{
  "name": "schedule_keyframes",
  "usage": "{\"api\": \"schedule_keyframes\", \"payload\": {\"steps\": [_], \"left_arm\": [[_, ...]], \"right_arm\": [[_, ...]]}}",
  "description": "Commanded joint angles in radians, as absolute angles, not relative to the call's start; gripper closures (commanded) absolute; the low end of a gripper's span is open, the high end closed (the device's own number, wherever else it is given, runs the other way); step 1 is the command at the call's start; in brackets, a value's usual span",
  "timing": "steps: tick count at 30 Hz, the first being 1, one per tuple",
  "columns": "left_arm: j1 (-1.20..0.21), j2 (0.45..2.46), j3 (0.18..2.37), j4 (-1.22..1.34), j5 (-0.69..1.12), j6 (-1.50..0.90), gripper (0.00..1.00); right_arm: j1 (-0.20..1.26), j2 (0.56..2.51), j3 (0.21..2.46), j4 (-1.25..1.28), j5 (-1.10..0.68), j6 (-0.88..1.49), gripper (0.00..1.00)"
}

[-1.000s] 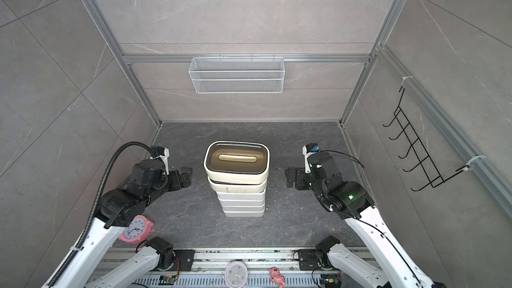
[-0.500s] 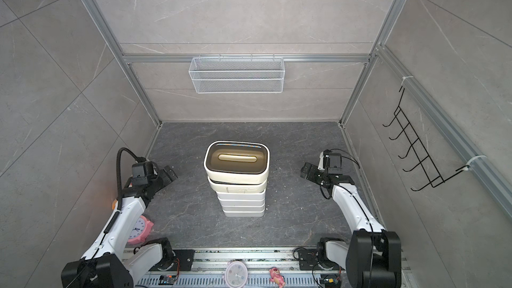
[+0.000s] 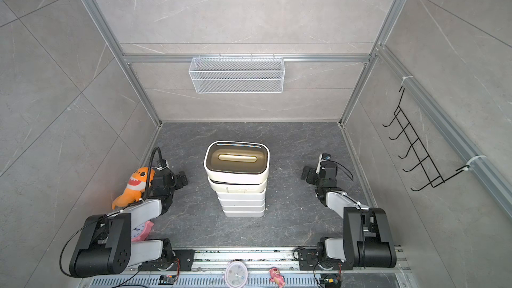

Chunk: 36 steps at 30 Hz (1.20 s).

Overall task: Stack the tissue boxes
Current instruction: Reset both arms

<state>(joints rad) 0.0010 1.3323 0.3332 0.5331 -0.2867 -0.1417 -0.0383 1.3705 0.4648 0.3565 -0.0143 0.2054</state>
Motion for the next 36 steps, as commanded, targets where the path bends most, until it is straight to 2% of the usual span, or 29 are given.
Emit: {"api": "schedule_keyframes", "payload": {"steps": [1, 2, 3, 4, 6, 8, 16, 36], "left_arm": [[-0.004, 1.467, 0.288, 0.946, -0.257, -0.024, 0.00], [-0.013, 1.540, 0.272, 1.096, -0.248, 0.024, 0.01], [-0.030, 1.531, 0.275, 1.075, -0.244, 0.023, 0.00], [-0.029, 1.475, 0.289, 0.950, -0.213, 0.012, 0.00], [-0.022, 1.516, 0.310, 0.985, -0.228, 0.019, 0.00], [-0.006, 1.488, 0.344, 0.861, -0.200, -0.004, 0.00], [0.000, 1.497, 0.344, 0.876, -0.199, -0.005, 0.00], [-0.002, 1.494, 0.341, 0.878, -0.202, -0.003, 0.00]], "right_arm": [[0.014, 1.400, 0.449, 0.593, 0.073, 0.083, 0.00], [0.027, 1.423, 0.420, 0.695, 0.088, 0.065, 0.00], [0.031, 1.459, 0.412, 0.732, 0.092, 0.062, 0.00], [0.032, 1.498, 0.391, 0.835, 0.085, 0.062, 0.00], [0.033, 1.468, 0.407, 0.745, 0.061, 0.046, 0.00], [0.044, 1.508, 0.379, 0.840, 0.038, 0.028, 0.00], [0.076, 1.505, 0.324, 0.936, 0.087, 0.005, 0.00], [0.051, 1.511, 0.356, 0.885, 0.048, 0.026, 0.00]]}}
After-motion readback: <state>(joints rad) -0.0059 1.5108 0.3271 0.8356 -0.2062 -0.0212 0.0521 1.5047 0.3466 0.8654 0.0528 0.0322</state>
